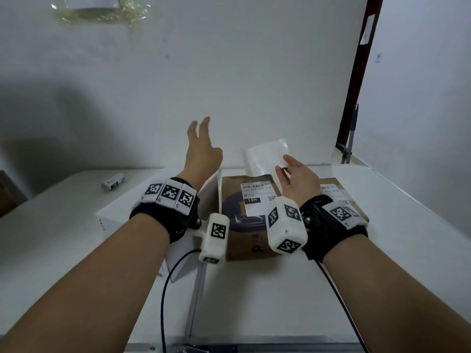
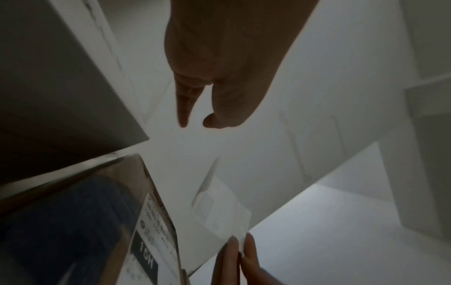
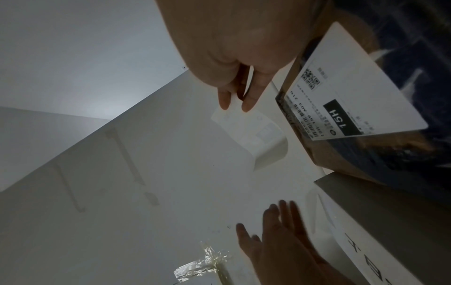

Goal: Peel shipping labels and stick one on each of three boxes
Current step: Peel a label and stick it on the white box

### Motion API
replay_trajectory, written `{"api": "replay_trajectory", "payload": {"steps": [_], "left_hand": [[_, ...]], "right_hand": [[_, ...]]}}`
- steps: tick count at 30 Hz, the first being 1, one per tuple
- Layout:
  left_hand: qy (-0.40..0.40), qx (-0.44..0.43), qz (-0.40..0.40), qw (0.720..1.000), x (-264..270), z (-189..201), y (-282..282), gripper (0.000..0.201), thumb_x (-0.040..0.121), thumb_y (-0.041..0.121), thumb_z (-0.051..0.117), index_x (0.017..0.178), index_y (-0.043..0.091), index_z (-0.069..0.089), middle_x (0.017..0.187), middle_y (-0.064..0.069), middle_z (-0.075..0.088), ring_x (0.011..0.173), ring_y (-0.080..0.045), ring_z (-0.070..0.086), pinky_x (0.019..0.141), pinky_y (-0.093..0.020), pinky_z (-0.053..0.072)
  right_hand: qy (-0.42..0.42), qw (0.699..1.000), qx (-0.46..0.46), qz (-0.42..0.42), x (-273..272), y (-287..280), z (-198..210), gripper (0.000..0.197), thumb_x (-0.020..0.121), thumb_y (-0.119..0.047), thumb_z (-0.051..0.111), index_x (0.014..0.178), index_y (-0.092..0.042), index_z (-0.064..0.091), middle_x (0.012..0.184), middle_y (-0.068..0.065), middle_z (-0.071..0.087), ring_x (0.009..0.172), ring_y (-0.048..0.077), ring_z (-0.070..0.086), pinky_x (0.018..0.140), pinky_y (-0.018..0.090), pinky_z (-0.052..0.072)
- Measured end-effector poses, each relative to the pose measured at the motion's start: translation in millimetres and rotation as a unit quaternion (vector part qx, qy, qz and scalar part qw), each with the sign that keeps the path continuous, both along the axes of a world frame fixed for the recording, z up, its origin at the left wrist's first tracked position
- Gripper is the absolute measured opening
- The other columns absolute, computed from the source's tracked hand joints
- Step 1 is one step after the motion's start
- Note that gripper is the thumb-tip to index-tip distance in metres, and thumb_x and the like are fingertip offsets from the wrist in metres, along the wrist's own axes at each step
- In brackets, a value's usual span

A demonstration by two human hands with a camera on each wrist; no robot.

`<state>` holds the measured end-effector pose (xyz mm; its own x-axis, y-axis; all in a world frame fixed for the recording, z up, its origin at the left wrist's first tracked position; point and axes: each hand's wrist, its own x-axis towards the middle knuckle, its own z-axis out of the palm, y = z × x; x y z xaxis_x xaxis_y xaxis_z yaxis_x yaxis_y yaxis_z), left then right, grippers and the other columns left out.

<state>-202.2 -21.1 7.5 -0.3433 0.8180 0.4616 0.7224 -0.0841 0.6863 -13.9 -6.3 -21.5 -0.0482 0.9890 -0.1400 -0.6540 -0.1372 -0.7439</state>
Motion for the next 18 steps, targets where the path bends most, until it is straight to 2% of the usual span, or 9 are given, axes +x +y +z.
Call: {"api": "replay_trajectory", "payload": {"steps": [2, 3, 4, 7, 10, 12, 14, 16, 18], "left_hand": [[0.082, 0.078, -0.030, 0.993, 10.8, 3.7, -0.8, 0.047, 0.090, 0.001, 0.049, 0.136, 0.014, 0.048, 0.140, -0.008, 0.046, 0.109, -0.023, 0.057, 0.093, -0.028, 0.046], [0.134, 0.093, -0.058, 0.985, 18.1, 6.6, -1.8, 0.037, 0.091, 0.006, 0.052, 0.128, 0.013, 0.055, 0.130, -0.006, 0.056, 0.113, -0.022, 0.055, 0.095, -0.028, 0.044], [0.189, 0.097, -0.089, 0.973, 25.5, 8.2, -2.5, 0.031, 0.091, 0.011, 0.056, 0.122, 0.013, 0.059, 0.123, -0.003, 0.061, 0.113, -0.021, 0.054, 0.095, -0.029, 0.043], [0.334, 0.097, -0.148, 0.926, 43.3, 1.4, -5.8, 0.040, 0.082, 0.035, 0.069, 0.116, 0.017, 0.055, 0.118, 0.001, 0.059, 0.110, -0.020, 0.050, 0.091, -0.031, 0.036], [0.461, 0.118, -0.092, 0.875, 50.2, -11.0, -2.6, 0.052, 0.074, 0.049, 0.070, 0.112, 0.021, 0.050, 0.114, 0.003, 0.052, 0.104, -0.018, 0.050, 0.096, -0.035, 0.032], [0.495, 0.128, -0.058, 0.857, 52.5, -15.9, -1.7, 0.047, 0.074, 0.041, 0.072, 0.109, 0.019, 0.050, 0.110, 0.001, 0.052, 0.098, -0.020, 0.053, 0.095, -0.037, 0.035], [0.489, 0.136, -0.041, 0.861, 53.2, -17.3, 0.1, 0.036, 0.075, 0.024, 0.071, 0.105, 0.016, 0.053, 0.105, -0.002, 0.053, 0.089, -0.022, 0.055, 0.088, -0.036, 0.039], [0.467, 0.144, -0.037, 0.871, 52.9, -15.3, 1.3, 0.023, 0.077, 0.011, 0.063, 0.099, 0.014, 0.055, 0.100, -0.004, 0.054, 0.080, -0.024, 0.057, 0.077, -0.035, 0.041], [0.445, 0.145, -0.040, 0.883, 51.4, -15.2, 2.4, 0.016, 0.081, 0.005, 0.059, 0.096, 0.012, 0.057, 0.100, -0.006, 0.055, 0.078, -0.025, 0.057, 0.064, -0.034, 0.042]], "right_hand": [[0.008, 0.999, -0.025, -0.018, 1.1, 0.8, 1.9, 0.030, 0.097, 0.006, 0.041, 0.115, -0.002, 0.064, 0.138, 0.012, 0.050, 0.090, 0.014, 0.063, 0.080, 0.020, 0.057], [0.008, 0.999, -0.035, -0.022, 1.8, 0.4, 3.2, 0.028, 0.097, 0.006, 0.043, 0.110, -0.003, 0.067, 0.134, 0.012, 0.052, 0.085, 0.014, 0.063, 0.073, 0.019, 0.058], [0.015, 0.999, -0.043, -0.021, 2.2, -1.0, 4.8, 0.026, 0.096, 0.005, 0.046, 0.105, -0.003, 0.069, 0.131, 0.012, 0.053, 0.087, 0.017, 0.064, 0.074, 0.021, 0.059], [0.049, 0.997, -0.052, -0.023, 3.2, -3.0, 8.8, 0.022, 0.094, 0.007, 0.051, 0.088, -0.002, 0.070, 0.125, 0.017, 0.056, 0.102, 0.028, 0.064, 0.080, 0.028, 0.060], [0.078, 0.996, -0.041, -0.022, 3.5, -5.8, 13.2, 0.018, 0.091, 0.010, 0.053, 0.090, 0.002, 0.068, 0.113, 0.019, 0.061, 0.108, 0.031, 0.062, 0.085, 0.030, 0.058], [0.087, 0.996, -0.033, -0.013, 4.1, -8.4, 16.5, 0.020, 0.091, 0.012, 0.051, 0.101, 0.004, 0.067, 0.104, 0.019, 0.060, 0.101, 0.028, 0.063, 0.089, 0.030, 0.056], [0.092, 0.995, -0.028, -0.006, 4.5, -10.7, 19.2, 0.023, 0.091, 0.013, 0.050, 0.107, 0.006, 0.065, 0.099, 0.017, 0.059, 0.091, 0.025, 0.061, 0.093, 0.031, 0.055], [0.096, 0.995, -0.027, 0.004, 4.8, -13.3, 22.0, 0.020, 0.092, 0.013, 0.050, 0.101, 0.005, 0.066, 0.097, 0.014, 0.057, 0.088, 0.023, 0.059, 0.094, 0.032, 0.054], [0.097, 0.995, -0.022, 0.010, 5.8, -13.9, 23.3, 0.018, 0.093, 0.011, 0.049, 0.093, 0.004, 0.065, 0.100, 0.013, 0.058, 0.088, 0.021, 0.059, 0.093, 0.032, 0.055]]}}
